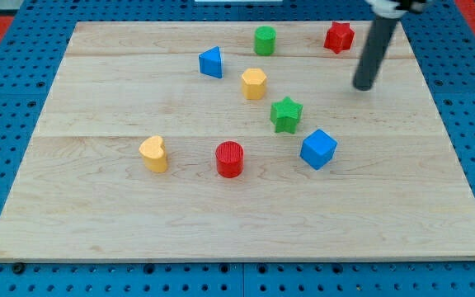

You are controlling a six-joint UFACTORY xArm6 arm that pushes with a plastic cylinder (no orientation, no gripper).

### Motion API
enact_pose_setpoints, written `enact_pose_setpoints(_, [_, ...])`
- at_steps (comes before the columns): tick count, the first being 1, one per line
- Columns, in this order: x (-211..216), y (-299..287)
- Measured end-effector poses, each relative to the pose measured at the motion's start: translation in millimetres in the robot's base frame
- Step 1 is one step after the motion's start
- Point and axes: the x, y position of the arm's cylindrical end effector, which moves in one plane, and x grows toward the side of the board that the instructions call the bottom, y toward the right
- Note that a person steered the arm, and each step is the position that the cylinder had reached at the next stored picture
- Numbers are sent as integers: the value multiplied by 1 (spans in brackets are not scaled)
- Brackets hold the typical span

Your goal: Push the yellow hexagon to bottom of the blue triangle

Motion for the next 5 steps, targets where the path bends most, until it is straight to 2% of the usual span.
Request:
enact_pose_setpoints(2, [-10,-94])
enact_pose_setpoints(4, [-18,-146])
enact_pose_setpoints(5, [-5,-127])
